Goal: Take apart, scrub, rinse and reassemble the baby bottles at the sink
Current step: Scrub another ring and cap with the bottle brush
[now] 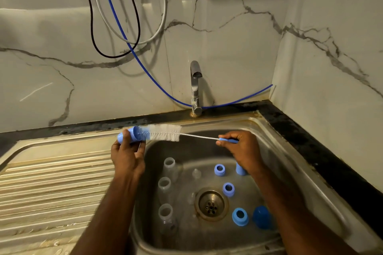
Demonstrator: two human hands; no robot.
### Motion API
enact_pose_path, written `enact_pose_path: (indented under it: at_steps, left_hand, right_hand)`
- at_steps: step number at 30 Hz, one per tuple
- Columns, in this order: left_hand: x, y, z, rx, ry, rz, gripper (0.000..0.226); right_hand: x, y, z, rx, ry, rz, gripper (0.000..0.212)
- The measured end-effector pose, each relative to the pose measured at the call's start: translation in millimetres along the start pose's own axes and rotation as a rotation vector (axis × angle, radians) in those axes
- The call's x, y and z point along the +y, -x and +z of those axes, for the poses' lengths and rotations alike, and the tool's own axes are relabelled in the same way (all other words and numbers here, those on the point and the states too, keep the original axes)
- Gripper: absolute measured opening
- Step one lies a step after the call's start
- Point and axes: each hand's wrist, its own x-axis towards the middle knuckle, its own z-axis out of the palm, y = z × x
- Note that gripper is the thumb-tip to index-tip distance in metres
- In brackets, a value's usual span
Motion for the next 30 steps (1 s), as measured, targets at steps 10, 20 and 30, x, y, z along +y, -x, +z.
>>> enact_pose_path:
  at_steps: [10,20,30]
  left_hand:
    - [2.0,5.1,3.9,0.041,0.039,0.008,0.037]
    - [6.7,2.0,0.0,-0.072,0.104,-0.125,0.034]
    - [18.0,-1.1,-5.3,-0.175,0.212,-0.046,0.044]
  right_hand:
    - [7.0,-4.3,-0.8,0.017,0.067,-0.035,0.015]
    - [9.2,-1.2,-2.5,0.045,0.127,-0.122,0.018]
    - [15.8,-4.4,-4.5,0.002,0.077,-0.067,0.013]
